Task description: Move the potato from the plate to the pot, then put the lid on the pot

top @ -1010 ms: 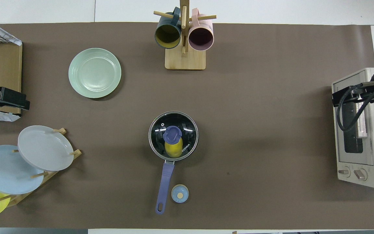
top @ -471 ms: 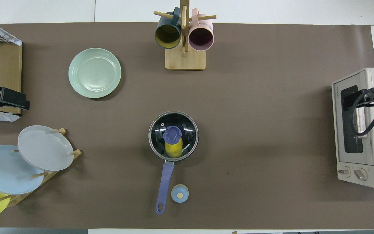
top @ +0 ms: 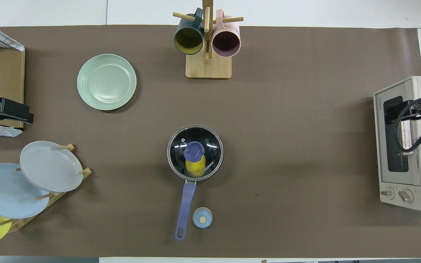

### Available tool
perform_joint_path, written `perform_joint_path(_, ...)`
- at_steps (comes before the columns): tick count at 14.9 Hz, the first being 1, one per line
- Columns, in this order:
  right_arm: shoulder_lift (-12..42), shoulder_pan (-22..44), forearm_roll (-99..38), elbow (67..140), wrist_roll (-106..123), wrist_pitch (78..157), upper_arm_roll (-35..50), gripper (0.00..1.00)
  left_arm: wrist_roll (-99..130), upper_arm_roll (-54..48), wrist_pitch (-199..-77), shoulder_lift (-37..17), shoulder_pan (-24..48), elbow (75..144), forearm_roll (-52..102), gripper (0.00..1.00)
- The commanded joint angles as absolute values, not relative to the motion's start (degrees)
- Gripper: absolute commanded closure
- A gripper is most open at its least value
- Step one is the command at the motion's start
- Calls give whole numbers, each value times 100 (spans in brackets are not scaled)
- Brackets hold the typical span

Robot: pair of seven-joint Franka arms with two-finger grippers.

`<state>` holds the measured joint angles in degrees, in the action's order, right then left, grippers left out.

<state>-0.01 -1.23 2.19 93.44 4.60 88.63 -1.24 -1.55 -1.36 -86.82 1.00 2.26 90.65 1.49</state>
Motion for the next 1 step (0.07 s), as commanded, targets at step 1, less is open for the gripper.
perform_joint_path(1,-79,-211,97,9431,430,8868,-88,0,-132,-185,-8622,229,167,9158,79,0)
